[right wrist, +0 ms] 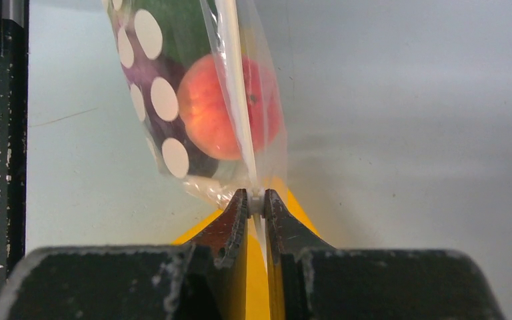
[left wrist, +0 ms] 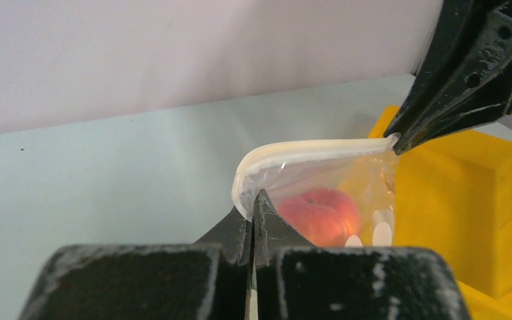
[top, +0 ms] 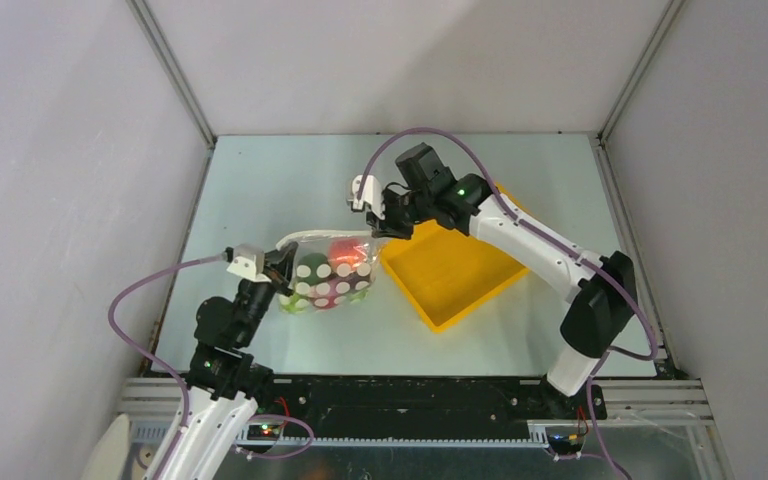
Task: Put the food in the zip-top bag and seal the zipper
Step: Zip the zipper food storage bag at the center of the board.
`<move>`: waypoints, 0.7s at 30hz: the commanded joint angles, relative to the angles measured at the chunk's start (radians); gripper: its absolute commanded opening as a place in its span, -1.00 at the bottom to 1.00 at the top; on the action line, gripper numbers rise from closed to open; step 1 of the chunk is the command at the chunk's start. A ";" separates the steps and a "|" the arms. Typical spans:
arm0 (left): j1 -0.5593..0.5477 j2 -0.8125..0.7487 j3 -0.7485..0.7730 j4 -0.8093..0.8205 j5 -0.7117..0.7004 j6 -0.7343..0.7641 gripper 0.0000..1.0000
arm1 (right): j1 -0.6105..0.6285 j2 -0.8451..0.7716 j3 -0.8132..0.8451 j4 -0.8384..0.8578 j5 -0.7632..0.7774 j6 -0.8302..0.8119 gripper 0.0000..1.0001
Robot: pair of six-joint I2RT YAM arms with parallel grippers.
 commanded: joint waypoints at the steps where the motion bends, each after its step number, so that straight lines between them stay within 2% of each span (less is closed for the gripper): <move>1: 0.004 0.001 0.015 0.106 -0.142 -0.009 -1.00 | -0.036 -0.071 -0.050 0.028 0.081 0.055 -1.00; 9: 0.004 0.042 0.020 0.125 -0.244 -0.038 -1.00 | -0.069 -0.126 -0.133 0.073 0.104 0.118 -1.00; 21: 0.004 0.110 0.050 0.105 -0.304 -0.061 -1.00 | -0.111 -0.215 -0.256 0.151 0.133 0.202 -1.00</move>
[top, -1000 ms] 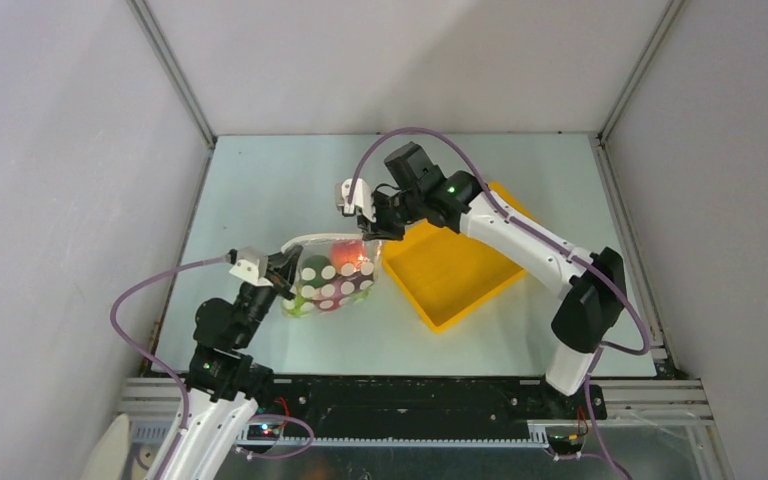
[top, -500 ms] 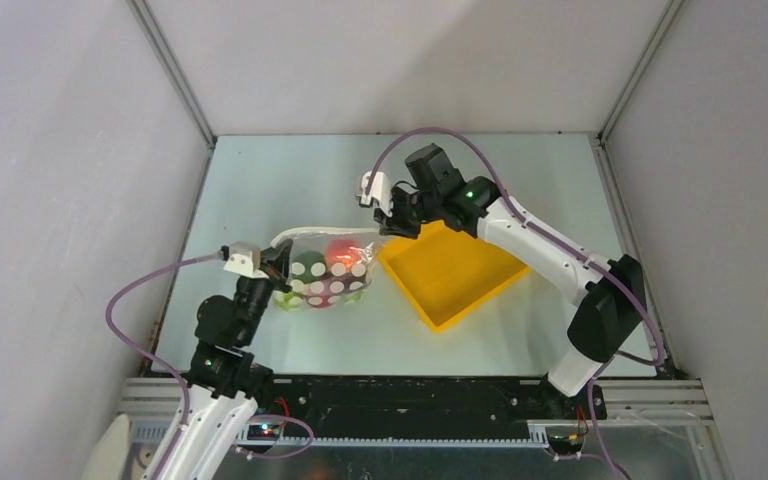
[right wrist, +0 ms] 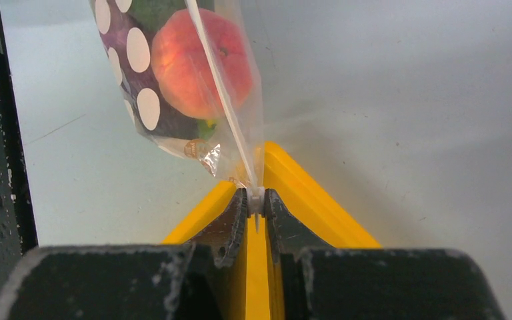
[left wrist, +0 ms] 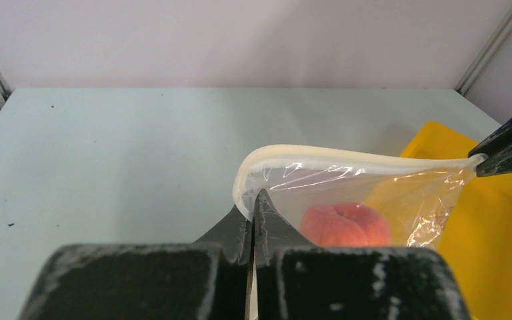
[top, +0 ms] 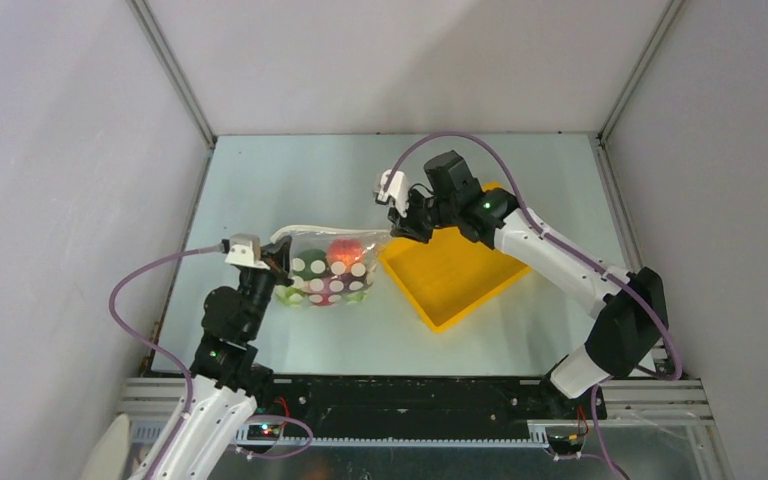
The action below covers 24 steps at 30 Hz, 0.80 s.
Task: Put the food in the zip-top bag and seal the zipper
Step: Zip the zipper food storage bag at the center of the board, then place the zipper food storage bag at the center of the board.
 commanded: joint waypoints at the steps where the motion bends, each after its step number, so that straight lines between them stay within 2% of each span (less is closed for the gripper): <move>1: 0.011 0.008 0.049 0.049 -0.121 0.001 -1.00 | -0.041 -0.060 -0.028 0.003 0.085 0.051 -1.00; 6: 0.013 0.027 0.053 0.058 -0.093 -0.005 -1.00 | -0.042 -0.072 -0.033 0.060 0.119 0.109 -0.98; 8: 0.013 0.041 0.066 0.051 -0.096 -0.010 -1.00 | -0.044 -0.079 -0.034 0.092 0.161 0.162 -0.51; 9: 0.012 0.052 0.073 0.048 -0.101 -0.013 -1.00 | -0.047 -0.088 -0.035 0.099 0.171 0.188 0.01; 10: 0.012 0.061 0.076 0.049 -0.104 -0.021 -0.99 | -0.049 -0.093 -0.036 0.111 0.193 0.204 0.30; 11: 0.012 0.076 0.081 0.053 -0.112 -0.026 -1.00 | -0.053 -0.107 -0.036 0.124 0.204 0.234 0.77; 12: 0.011 0.085 0.083 0.056 -0.122 -0.031 -1.00 | -0.056 -0.116 -0.038 0.130 0.225 0.249 0.88; 14: 0.012 0.120 0.097 0.061 -0.139 -0.043 -0.99 | -0.069 -0.152 -0.058 0.162 0.258 0.309 0.98; 19: 0.012 0.243 0.163 0.072 -0.194 -0.076 -1.00 | -0.140 -0.326 -0.181 0.309 0.366 0.504 0.99; 22: 0.013 0.319 0.204 0.069 -0.279 -0.100 -1.00 | -0.193 -0.404 -0.290 0.358 0.543 0.609 0.99; 24: 0.012 0.383 0.244 0.058 -0.325 -0.111 -0.95 | -0.231 -0.468 -0.352 0.374 0.588 0.655 0.99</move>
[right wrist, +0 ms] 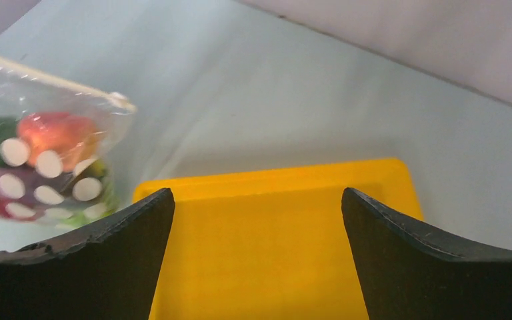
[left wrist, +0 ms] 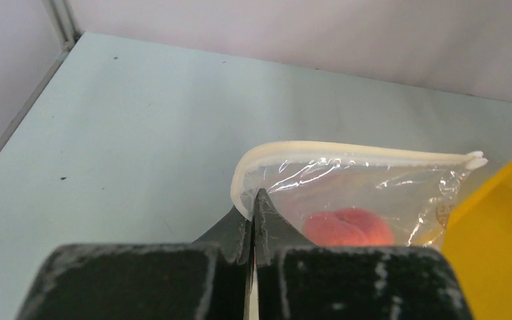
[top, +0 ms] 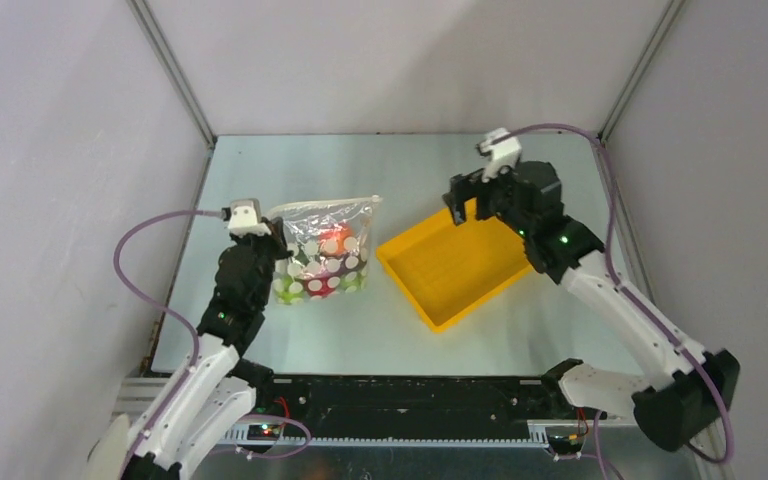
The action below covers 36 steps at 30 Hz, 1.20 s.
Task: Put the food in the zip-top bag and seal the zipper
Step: Place the zipper food storage bag at the center of the board.
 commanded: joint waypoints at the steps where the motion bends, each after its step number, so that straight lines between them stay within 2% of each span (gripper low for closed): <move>1: 0.007 0.126 0.126 0.049 -0.145 -0.041 -0.91 | -0.074 -0.137 -0.126 0.118 0.188 0.184 0.99; 4: 0.006 0.243 0.227 0.021 -0.175 -0.010 -0.99 | -0.124 -0.200 -0.176 0.106 0.190 0.205 0.99; 13: 0.023 0.538 0.503 -0.076 -0.411 0.010 -1.00 | -0.228 -0.330 -0.250 0.037 0.199 0.234 0.99; 20: 0.066 0.780 0.700 -0.180 -0.441 -0.029 -1.00 | -0.272 -0.375 -0.285 0.034 0.183 0.246 0.99; 24: 0.079 0.889 0.809 -0.240 -0.524 -0.010 -0.96 | -0.290 -0.380 -0.291 0.030 0.176 0.250 0.99; 26: 0.082 0.935 0.862 -0.296 -0.575 -0.008 -0.74 | -0.298 -0.379 -0.293 0.031 0.174 0.251 0.99; 27: 0.084 0.961 0.888 -0.323 -0.587 -0.007 -0.34 | -0.299 -0.377 -0.293 0.032 0.173 0.253 0.99; 28: 0.085 0.970 0.899 -0.334 -0.614 -0.003 -0.11 | -0.301 -0.376 -0.293 0.032 0.170 0.254 0.99; 29: 0.085 0.981 0.914 -0.355 -0.625 -0.004 0.36 | -0.303 -0.374 -0.294 0.034 0.166 0.257 0.99; 31: 0.088 0.981 0.919 -0.364 -0.632 -0.004 0.90 | -0.306 -0.374 -0.294 0.032 0.166 0.268 0.99; 33: 0.090 0.970 0.921 -0.369 -0.617 -0.011 0.98 | -0.308 -0.376 -0.294 0.032 0.179 0.292 0.99; 36: 0.091 0.949 0.930 -0.394 -0.598 -0.028 0.99 | -0.315 -0.382 -0.294 0.022 0.230 0.353 0.99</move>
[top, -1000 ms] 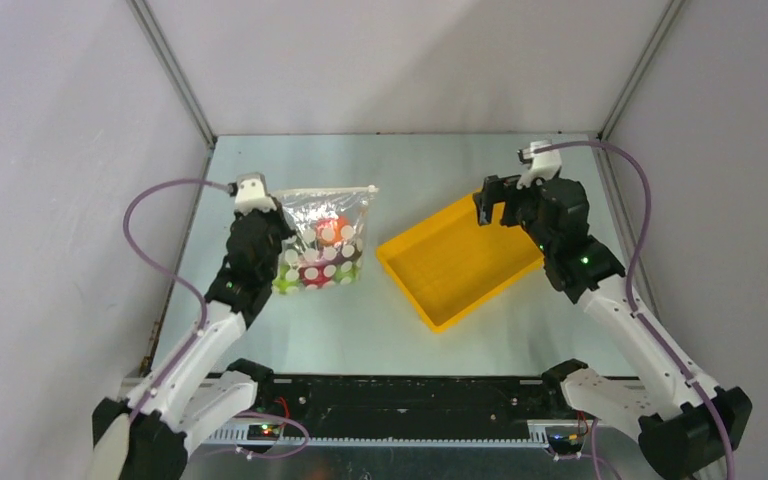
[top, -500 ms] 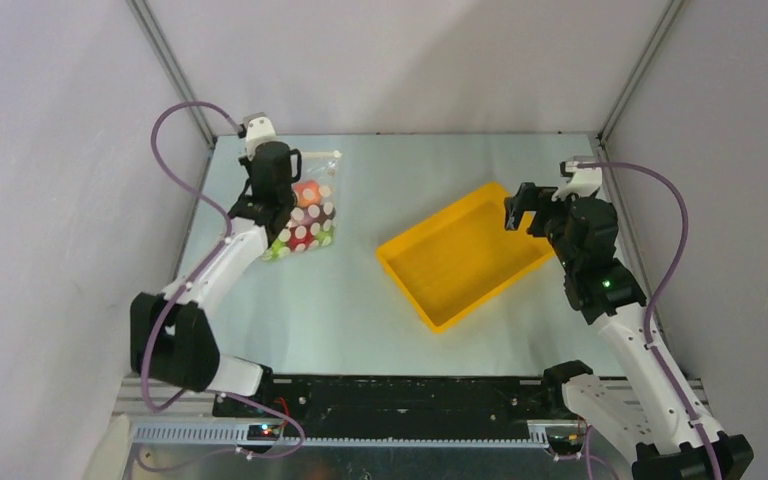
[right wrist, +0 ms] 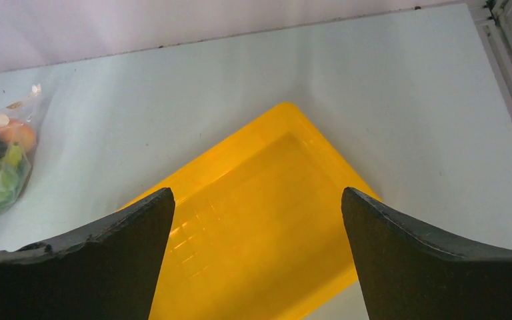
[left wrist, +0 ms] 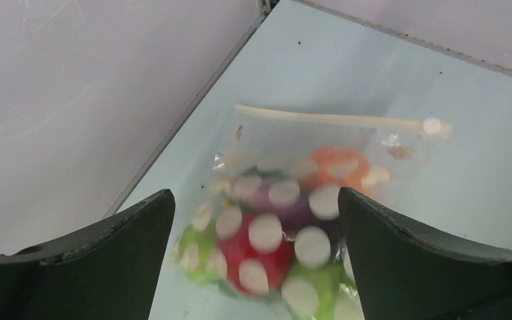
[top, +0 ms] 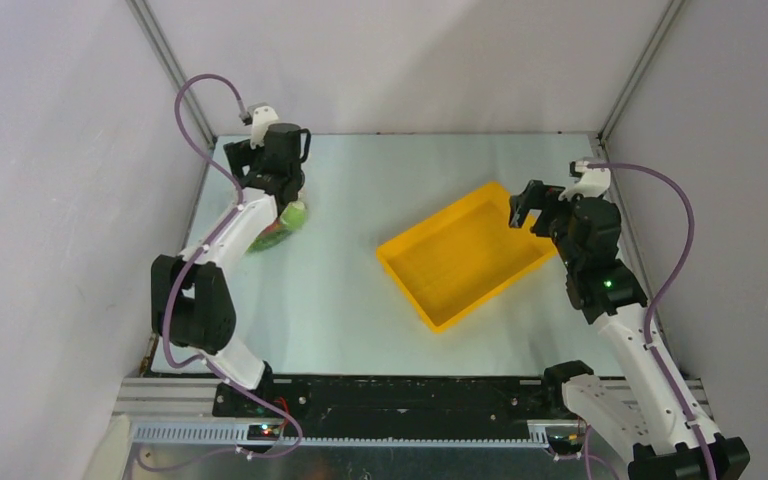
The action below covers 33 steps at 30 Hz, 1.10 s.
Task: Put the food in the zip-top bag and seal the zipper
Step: Place the zipper food storage bag at the center of the board, then reset both arms
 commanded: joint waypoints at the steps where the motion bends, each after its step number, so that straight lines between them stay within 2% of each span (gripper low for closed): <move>1: 0.005 -0.058 0.052 -0.039 -0.026 -0.033 0.99 | -0.012 -0.025 -0.001 -0.005 0.071 0.089 0.99; 7: 0.006 -0.182 -0.031 -0.035 0.086 -0.077 0.99 | -0.032 -0.039 -0.001 -0.064 0.136 0.125 0.99; 12: 0.006 -0.404 -0.148 -0.064 0.206 -0.179 0.99 | -0.050 -0.047 -0.001 -0.119 0.154 0.179 0.99; 17: 0.003 -0.641 -0.364 -0.050 0.459 -0.342 0.99 | -0.076 -0.081 -0.026 -0.177 0.176 0.273 0.99; 19: 0.000 -0.734 -0.451 -0.039 0.519 -0.405 0.99 | -0.083 -0.108 -0.041 -0.187 0.168 0.282 0.99; 24: -0.011 -0.926 -0.620 -0.077 0.586 -0.538 0.99 | -0.085 -0.174 -0.078 -0.257 0.141 0.289 0.99; 27: -0.029 -0.993 -0.633 -0.154 0.582 -0.551 0.99 | -0.086 -0.244 -0.123 -0.265 0.130 0.300 0.99; 31: -0.043 -0.997 -0.601 -0.239 0.524 -0.540 0.99 | -0.086 -0.317 -0.163 -0.293 0.148 0.327 0.99; 33: -0.045 -0.984 -0.591 -0.225 0.522 -0.538 0.99 | -0.085 -0.343 -0.164 -0.318 0.160 0.337 0.99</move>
